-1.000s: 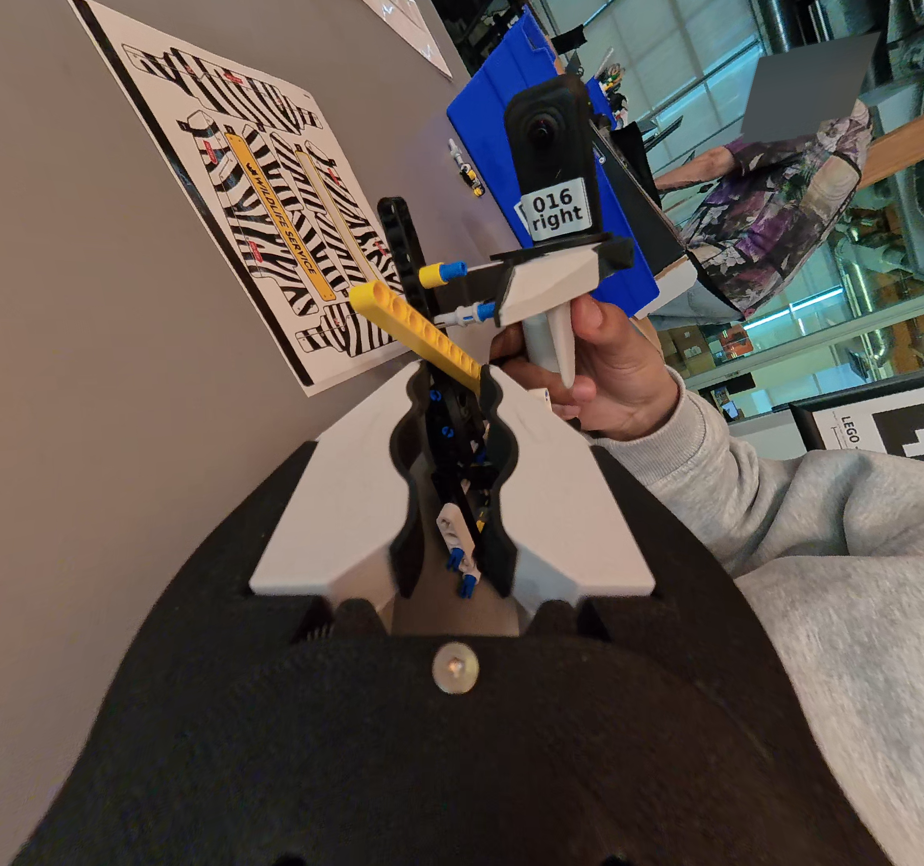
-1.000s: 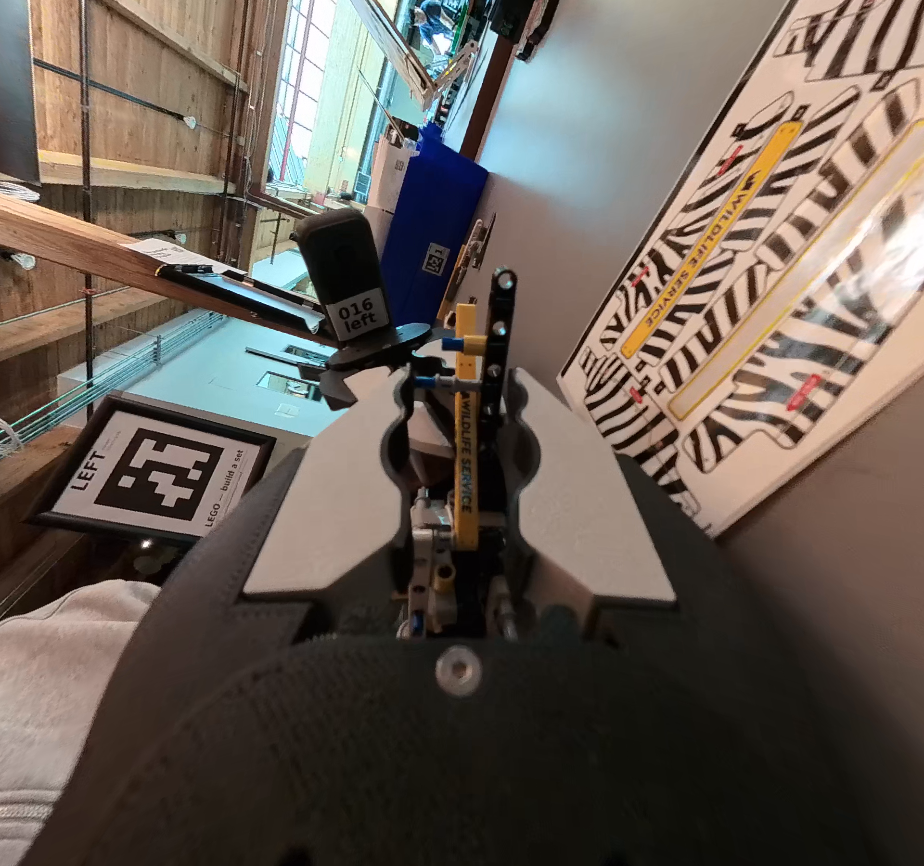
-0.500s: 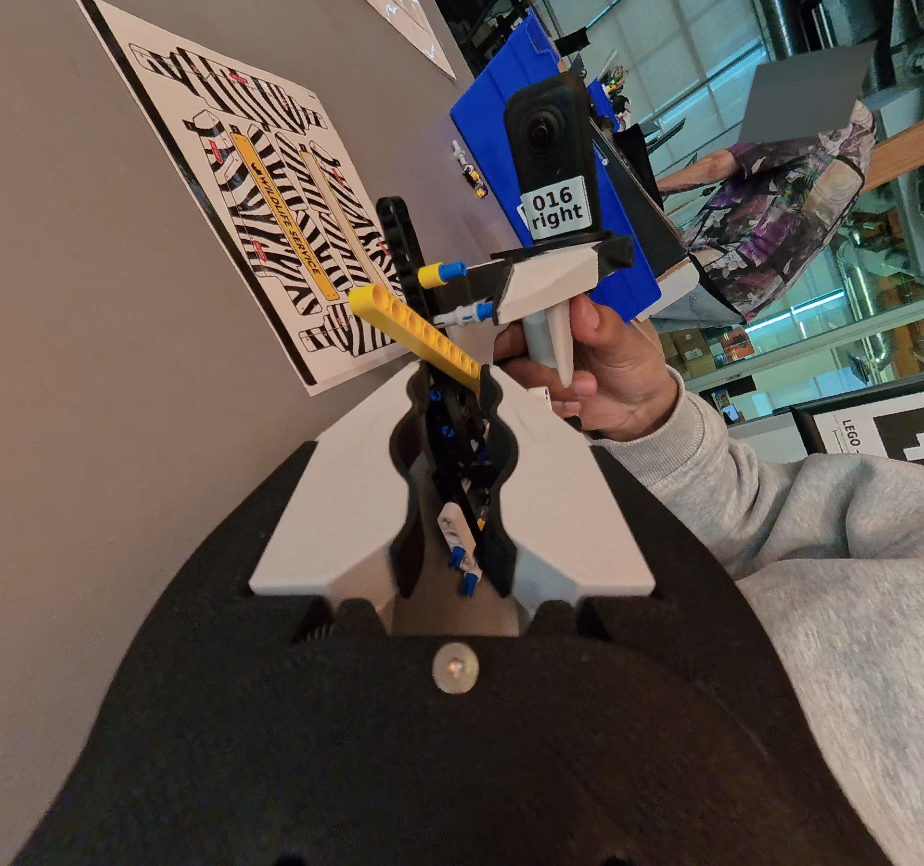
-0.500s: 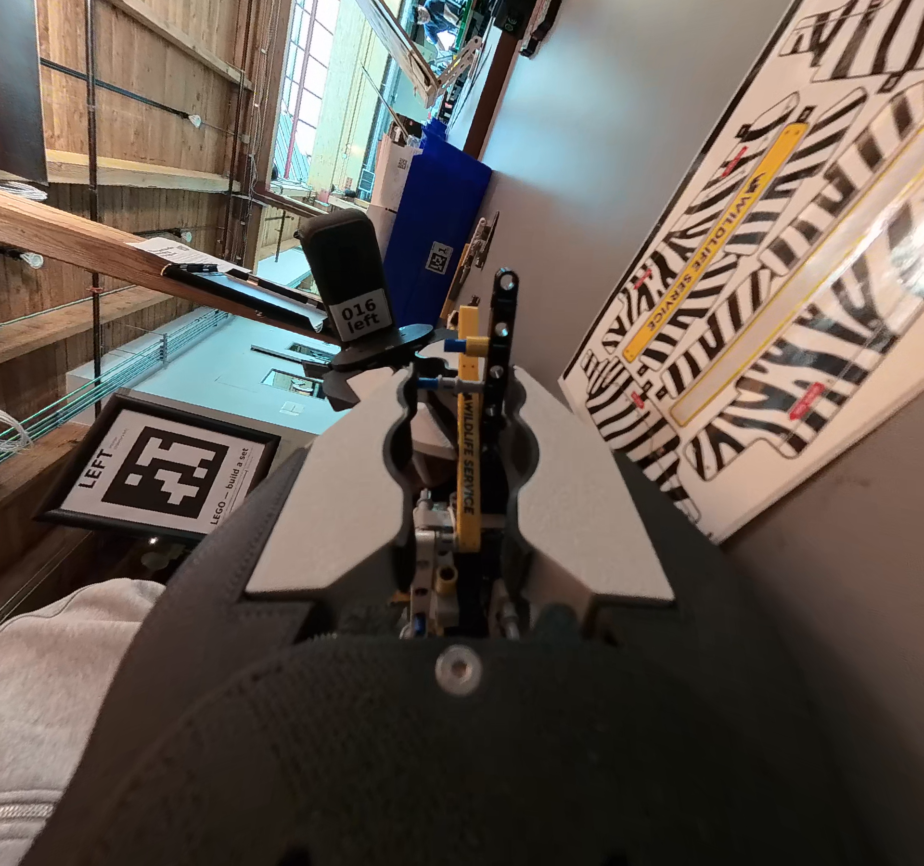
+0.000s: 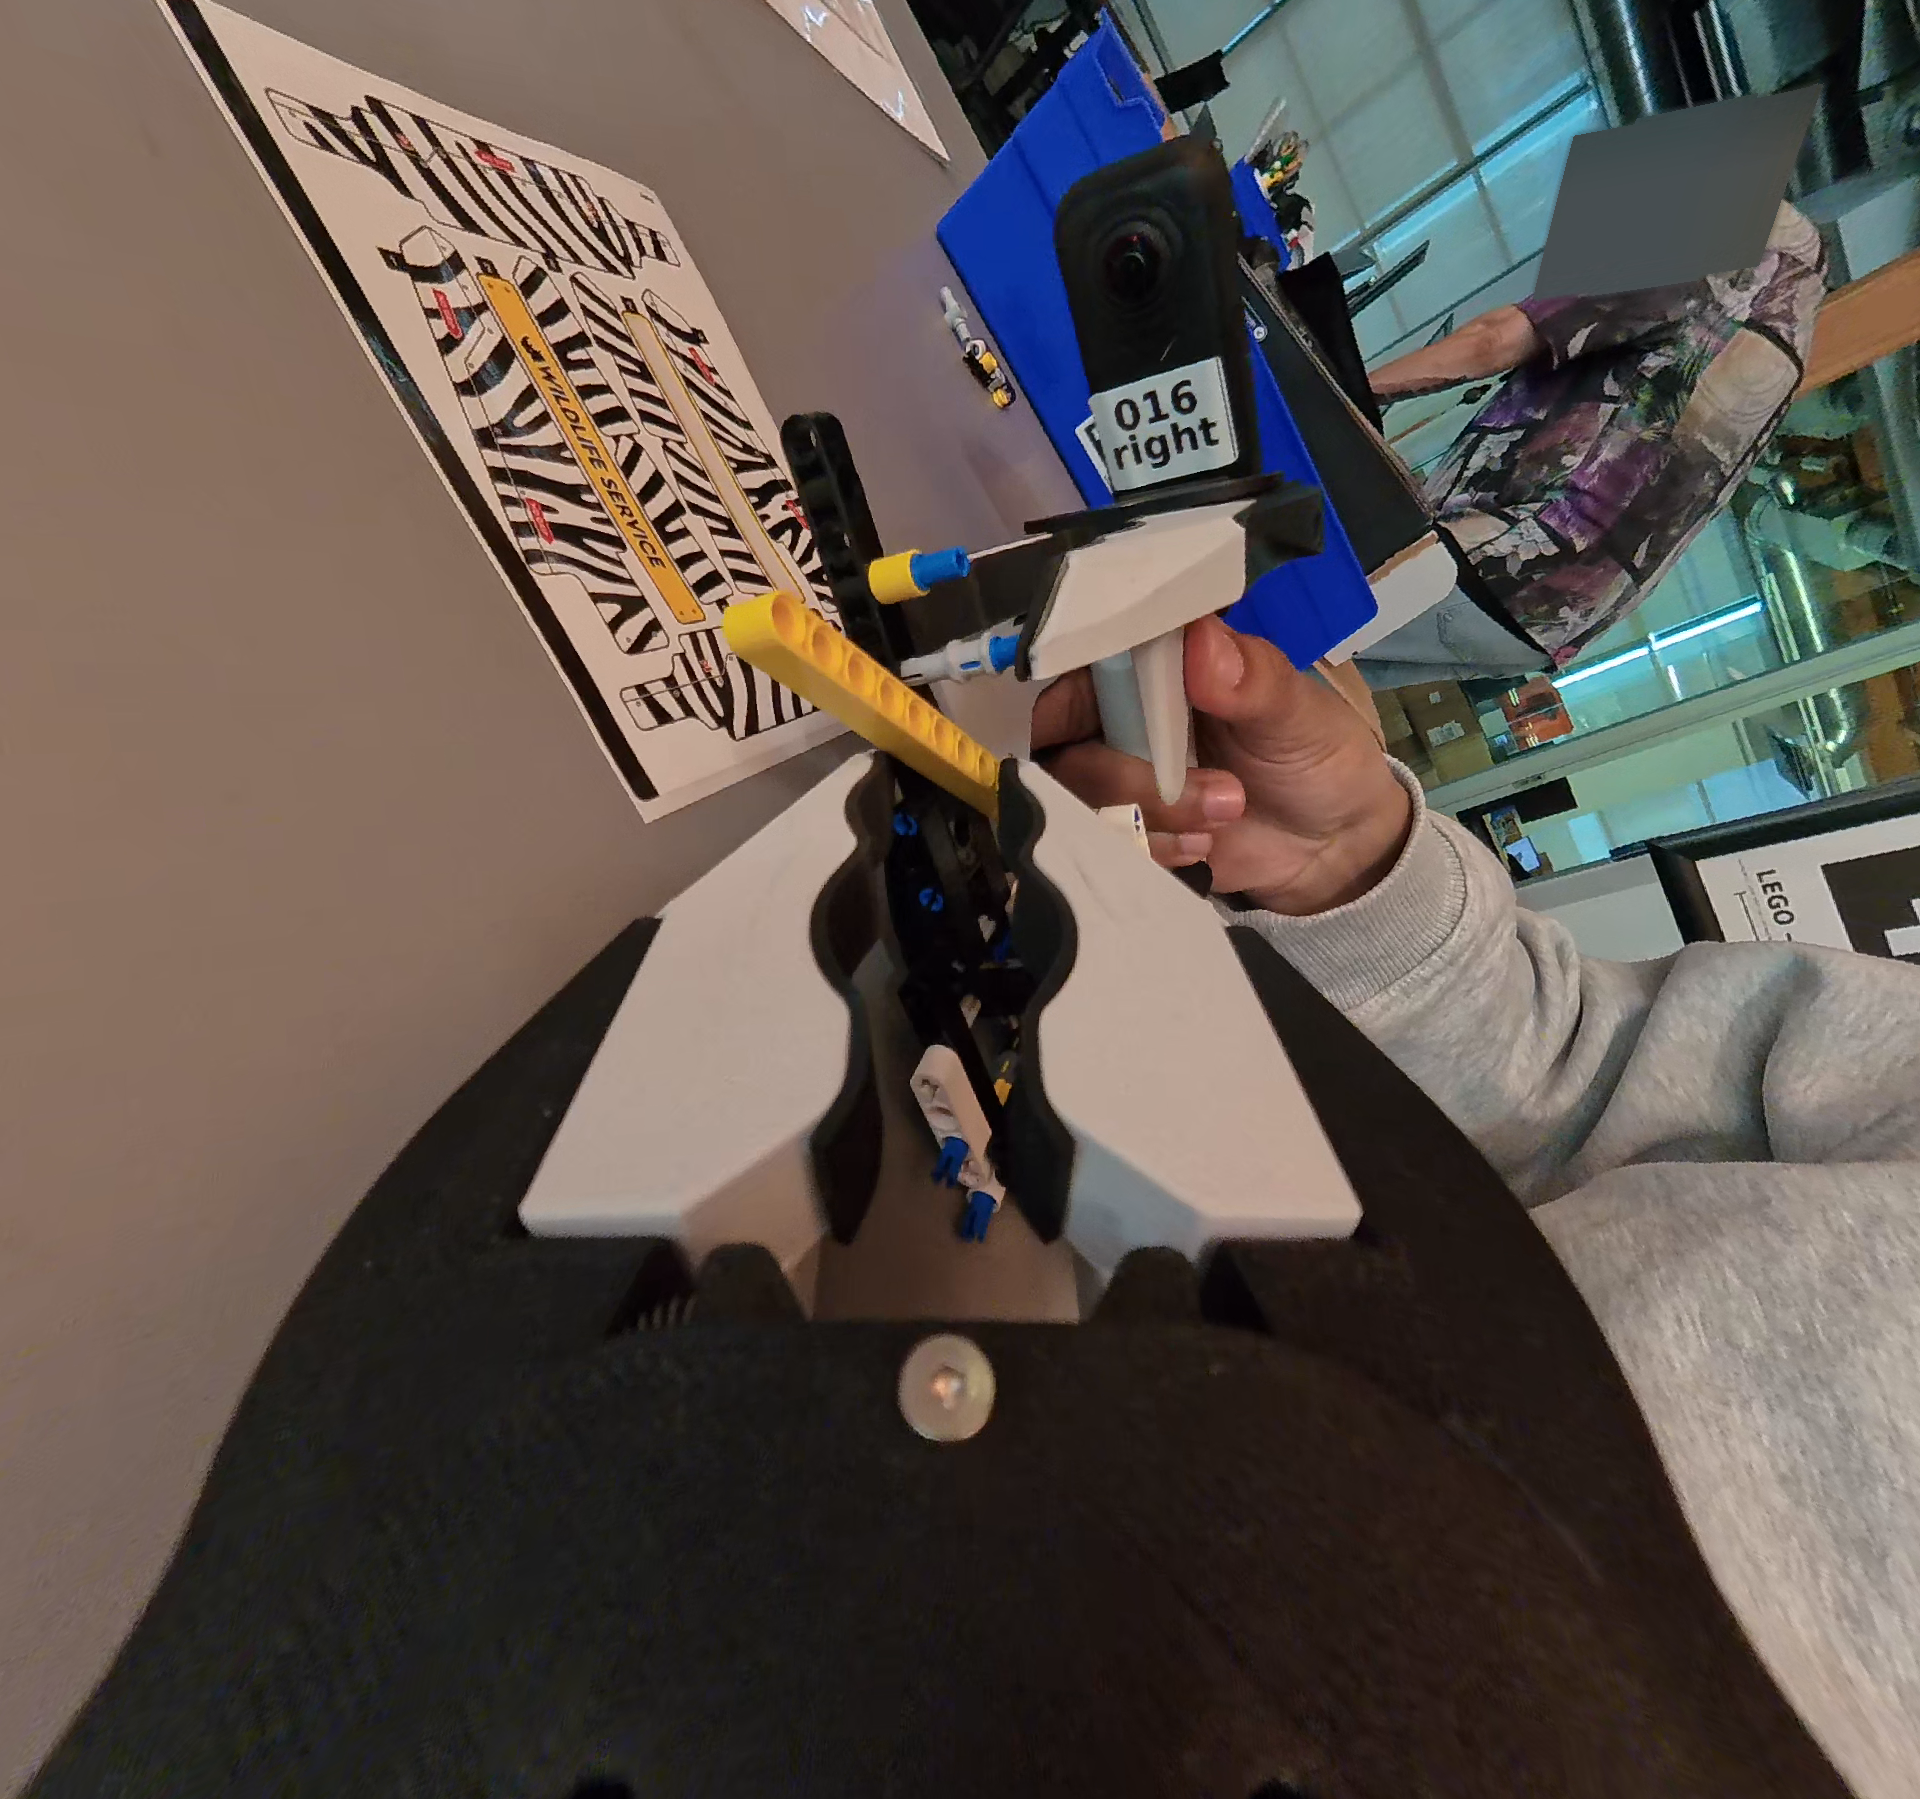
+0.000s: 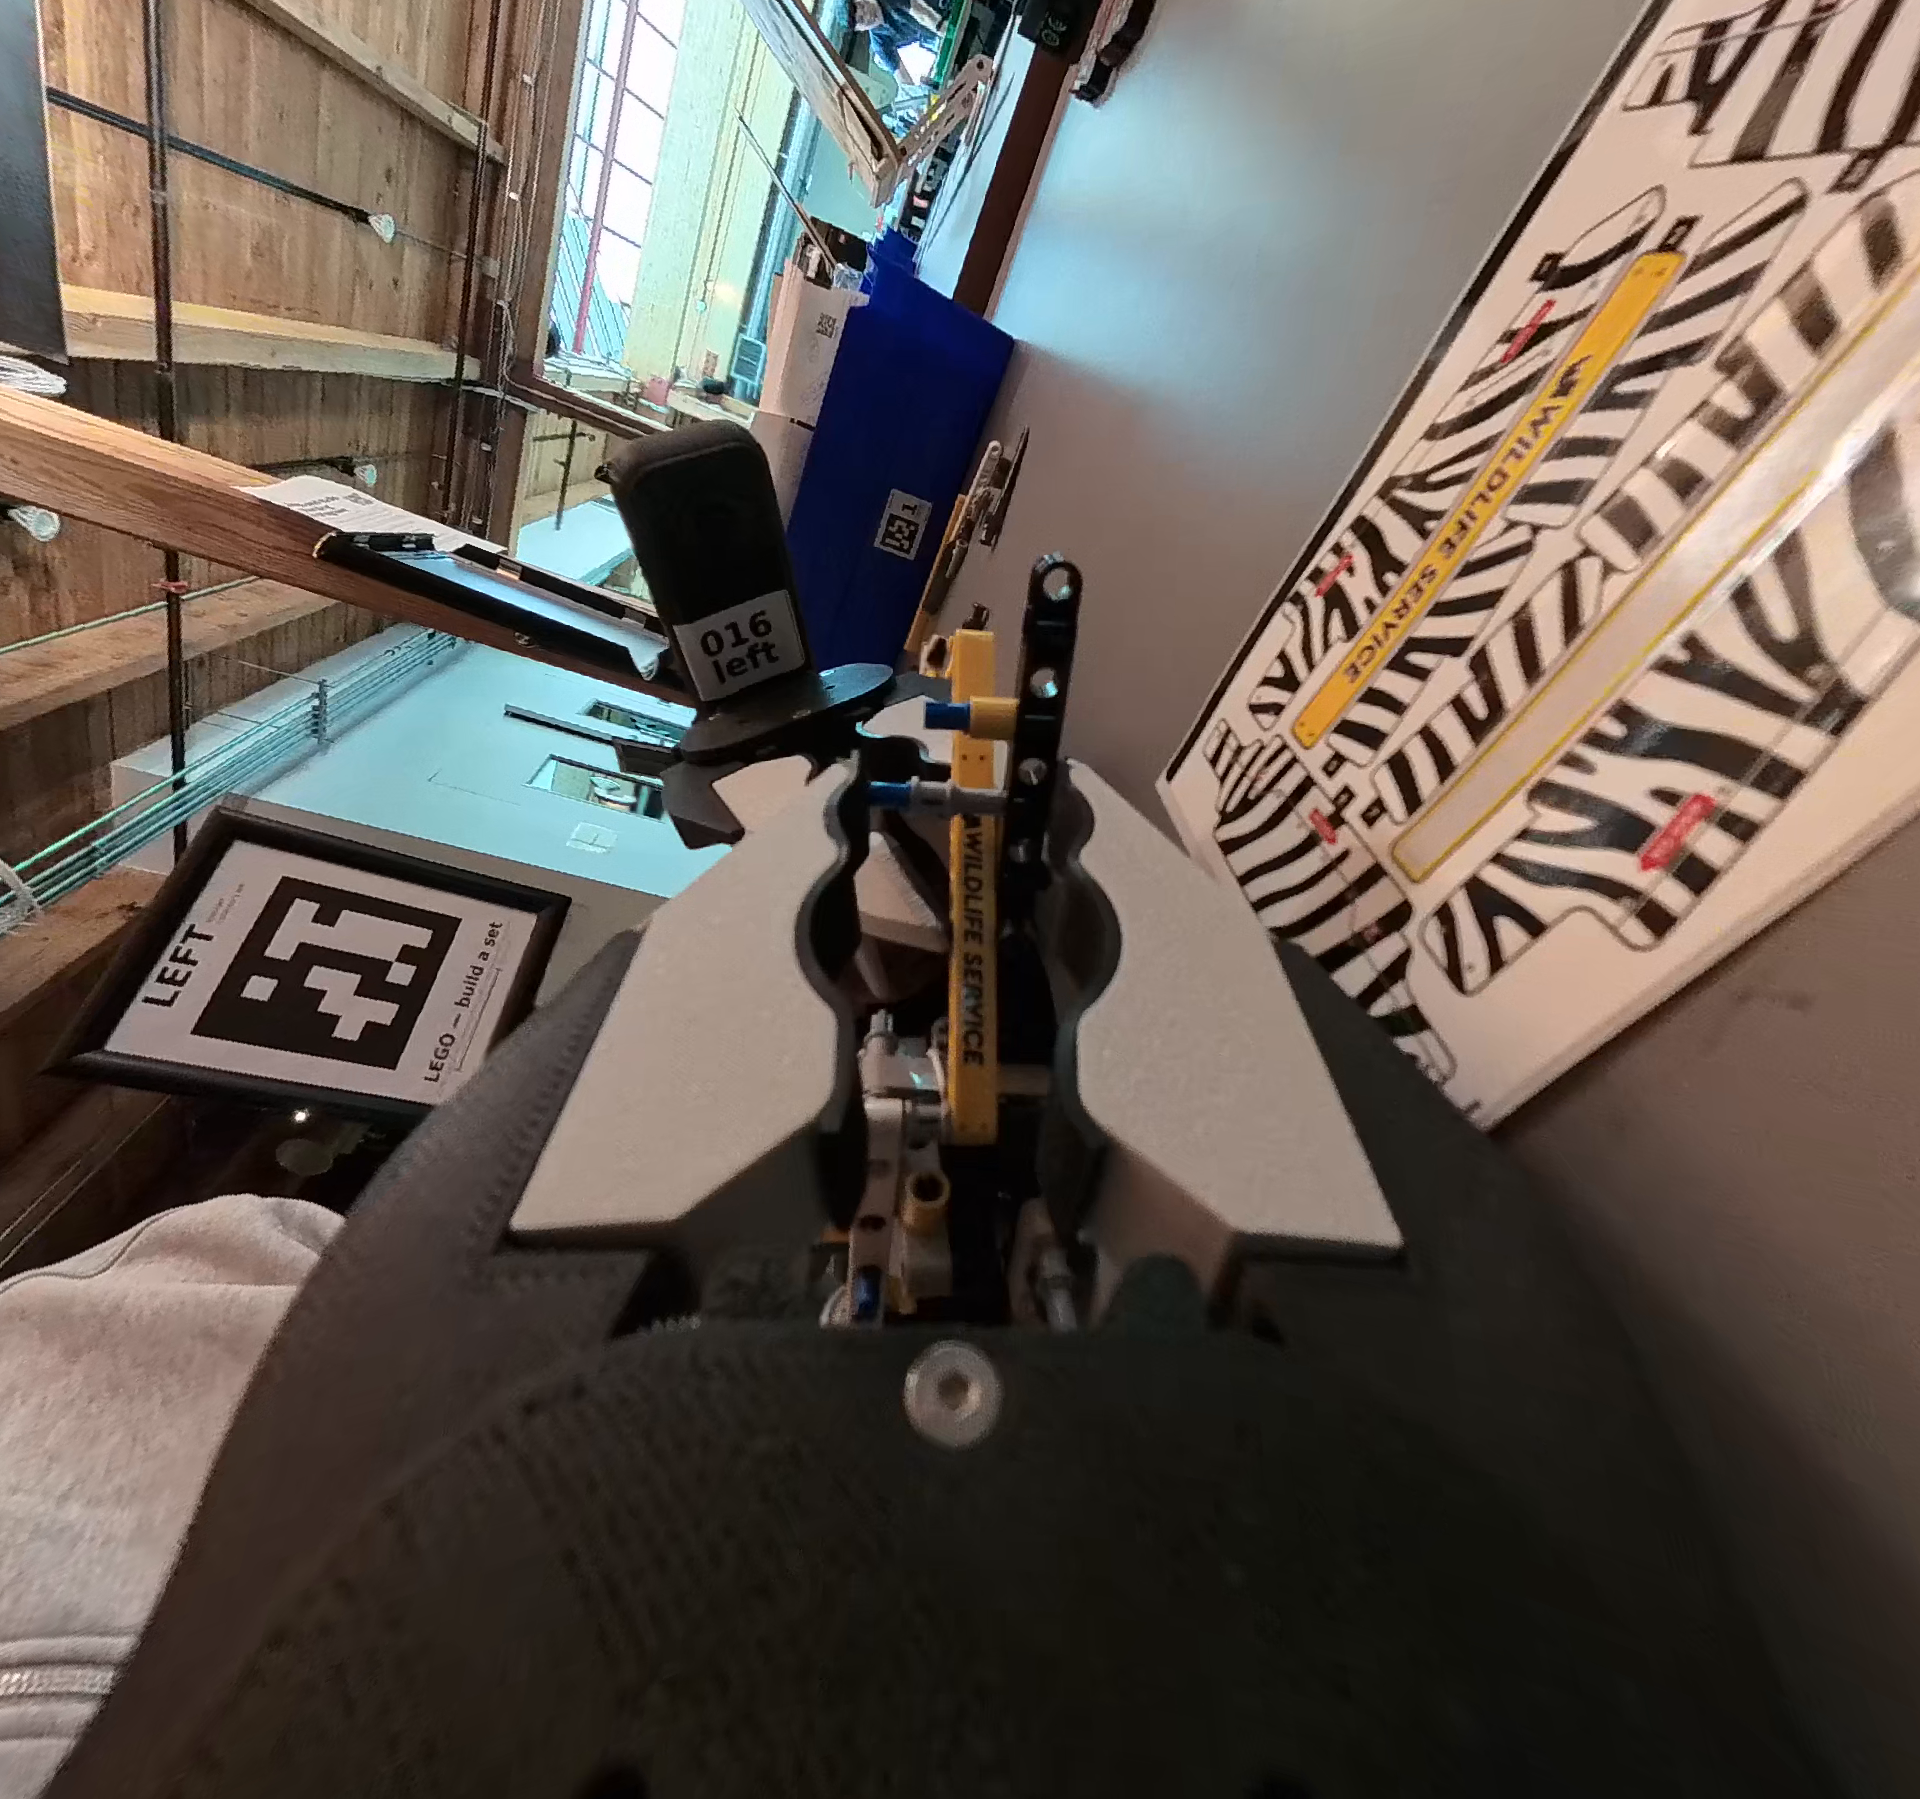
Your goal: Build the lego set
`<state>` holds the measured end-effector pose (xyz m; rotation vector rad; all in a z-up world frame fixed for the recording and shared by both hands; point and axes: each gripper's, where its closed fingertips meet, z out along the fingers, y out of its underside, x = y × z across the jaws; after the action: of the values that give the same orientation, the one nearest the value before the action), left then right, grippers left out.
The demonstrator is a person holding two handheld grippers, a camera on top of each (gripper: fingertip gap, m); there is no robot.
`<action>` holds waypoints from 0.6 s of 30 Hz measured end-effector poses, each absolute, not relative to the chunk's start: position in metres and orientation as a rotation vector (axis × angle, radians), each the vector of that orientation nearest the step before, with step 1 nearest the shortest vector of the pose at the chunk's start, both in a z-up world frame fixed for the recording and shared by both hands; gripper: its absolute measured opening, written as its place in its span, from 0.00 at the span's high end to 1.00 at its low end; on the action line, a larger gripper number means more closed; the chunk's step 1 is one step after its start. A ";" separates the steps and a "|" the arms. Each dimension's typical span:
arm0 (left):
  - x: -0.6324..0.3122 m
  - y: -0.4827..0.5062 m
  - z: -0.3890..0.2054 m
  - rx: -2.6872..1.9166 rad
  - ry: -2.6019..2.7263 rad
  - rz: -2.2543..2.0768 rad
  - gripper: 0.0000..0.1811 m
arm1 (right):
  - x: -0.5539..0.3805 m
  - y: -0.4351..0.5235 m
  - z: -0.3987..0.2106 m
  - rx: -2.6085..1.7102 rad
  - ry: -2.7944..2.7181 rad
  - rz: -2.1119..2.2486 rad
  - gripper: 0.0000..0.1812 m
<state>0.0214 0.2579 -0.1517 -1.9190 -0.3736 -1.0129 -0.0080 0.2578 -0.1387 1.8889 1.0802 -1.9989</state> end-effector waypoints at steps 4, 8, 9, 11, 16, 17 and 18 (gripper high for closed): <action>0.021 0.258 -0.151 -1.909 -0.375 -1.016 0.90 | -0.008 0.258 -0.137 1.897 1.094 -2.019 0.82; 0.019 0.258 -0.149 -1.898 -0.383 -1.012 0.90 | -0.006 0.259 -0.136 1.874 1.071 -2.024 0.82; 0.019 0.258 -0.150 -1.901 -0.382 -1.013 0.90 | -0.006 0.259 -0.136 1.880 1.076 -2.023 0.82; 0.019 0.258 -0.150 -1.898 -0.386 -1.018 0.90 | -0.007 0.259 -0.136 1.884 1.095 -2.027 0.82; 0.018 0.258 -0.149 -1.896 -0.386 -1.004 0.90 | -0.007 0.259 -0.136 1.860 1.050 -2.022 0.82; 0.018 0.258 -0.149 -1.892 -0.387 -0.992 0.90 | -0.006 0.258 -0.136 1.851 1.037 -2.014 0.82; 0.016 0.258 -0.148 -1.884 -0.392 -0.984 0.90 | -0.004 0.257 -0.137 1.848 1.034 -2.001 0.80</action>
<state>0.0161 0.2579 -0.1481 -1.8845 -0.3921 -0.9836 -0.0044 0.2571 -0.1373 1.8475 1.0344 -2.0011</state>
